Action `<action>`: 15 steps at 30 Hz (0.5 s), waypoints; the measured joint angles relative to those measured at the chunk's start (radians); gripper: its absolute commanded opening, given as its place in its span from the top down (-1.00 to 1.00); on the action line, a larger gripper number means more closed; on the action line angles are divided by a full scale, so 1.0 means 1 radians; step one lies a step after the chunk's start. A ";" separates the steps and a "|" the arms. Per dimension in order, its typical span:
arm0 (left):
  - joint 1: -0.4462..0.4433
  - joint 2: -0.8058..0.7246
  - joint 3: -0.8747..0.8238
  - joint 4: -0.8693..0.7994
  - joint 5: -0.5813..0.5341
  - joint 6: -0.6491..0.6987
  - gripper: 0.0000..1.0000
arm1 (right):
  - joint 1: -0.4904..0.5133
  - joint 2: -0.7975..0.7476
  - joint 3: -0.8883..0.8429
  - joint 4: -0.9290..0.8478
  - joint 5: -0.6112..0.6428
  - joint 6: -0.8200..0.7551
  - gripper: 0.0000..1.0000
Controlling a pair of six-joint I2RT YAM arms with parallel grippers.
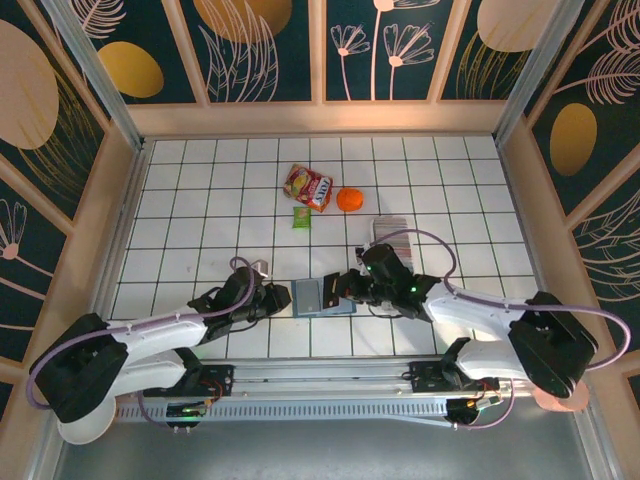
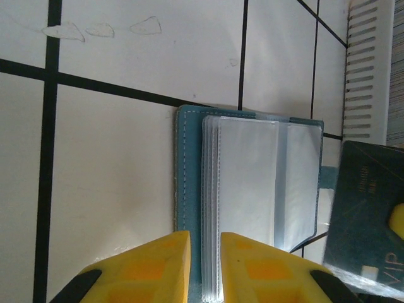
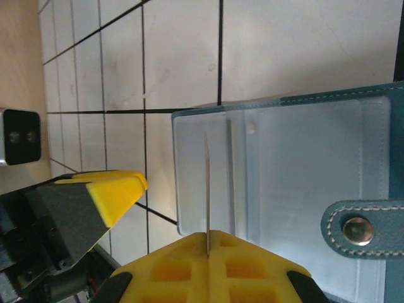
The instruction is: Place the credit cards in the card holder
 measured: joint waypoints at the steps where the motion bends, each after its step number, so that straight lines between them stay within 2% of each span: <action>1: 0.000 0.005 0.001 0.001 0.000 0.000 0.62 | 0.000 0.021 0.006 0.003 0.000 0.000 1.00; 6: 0.000 0.023 0.005 0.015 0.000 0.000 0.63 | 0.000 0.098 0.038 0.004 0.000 -0.010 1.00; 15: 0.000 0.064 0.017 0.036 0.007 0.000 0.71 | 0.000 0.149 0.064 0.005 0.000 -0.036 1.00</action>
